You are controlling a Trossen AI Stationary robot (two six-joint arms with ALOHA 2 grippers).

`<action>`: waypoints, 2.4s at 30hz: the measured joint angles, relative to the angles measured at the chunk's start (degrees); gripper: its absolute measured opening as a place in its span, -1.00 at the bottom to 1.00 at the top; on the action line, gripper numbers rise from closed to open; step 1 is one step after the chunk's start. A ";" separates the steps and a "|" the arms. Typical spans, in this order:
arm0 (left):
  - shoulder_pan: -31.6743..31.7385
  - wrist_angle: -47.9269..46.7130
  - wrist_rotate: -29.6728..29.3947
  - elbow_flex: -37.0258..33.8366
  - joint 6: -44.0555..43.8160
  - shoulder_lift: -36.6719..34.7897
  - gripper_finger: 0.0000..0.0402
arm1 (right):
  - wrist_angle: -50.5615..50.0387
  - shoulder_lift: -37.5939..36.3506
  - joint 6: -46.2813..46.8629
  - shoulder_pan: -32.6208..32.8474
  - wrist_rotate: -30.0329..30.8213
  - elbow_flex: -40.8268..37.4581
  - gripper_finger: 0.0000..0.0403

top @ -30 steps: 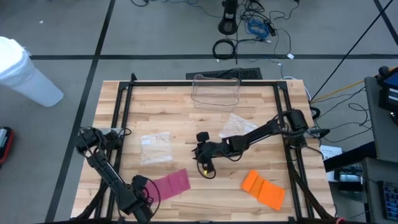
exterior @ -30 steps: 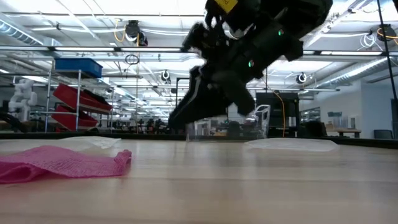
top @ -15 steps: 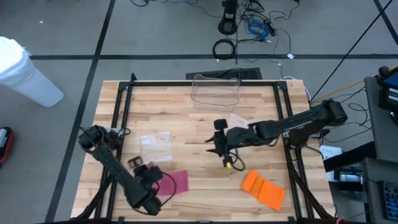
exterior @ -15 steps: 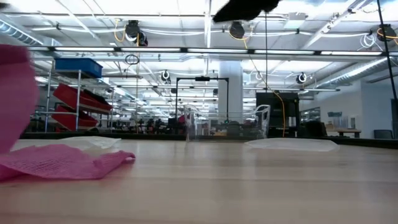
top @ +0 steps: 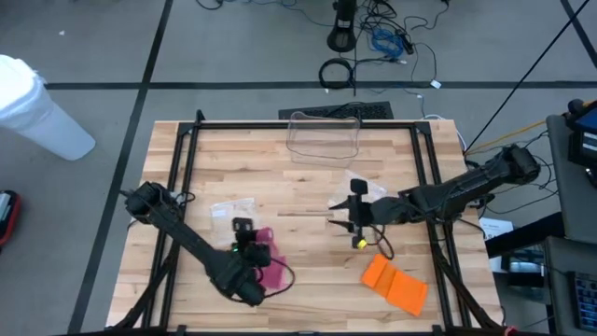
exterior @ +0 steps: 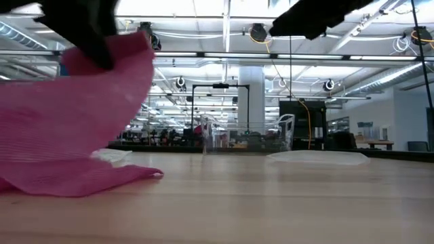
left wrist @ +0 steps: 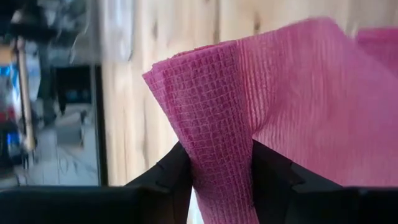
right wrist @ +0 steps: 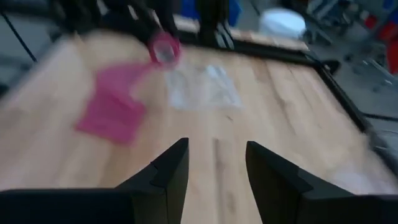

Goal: Roll bandage
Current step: Roll the pink bandage

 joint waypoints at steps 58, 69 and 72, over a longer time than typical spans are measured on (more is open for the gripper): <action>15.32 30.89 10.82 5.60 44.07 0.02 -0.33 | 30.04 16.65 -16.99 -1.28 -3.61 -4.03 -0.77; 13.69 26.11 3.92 7.39 35.09 -0.52 -0.32 | 32.94 16.26 -16.06 -1.41 3.31 -3.90 -0.98; 12.29 25.49 -0.27 7.39 34.34 -2.50 -0.32 | 35.63 16.10 -16.67 -1.45 3.48 -3.77 -0.99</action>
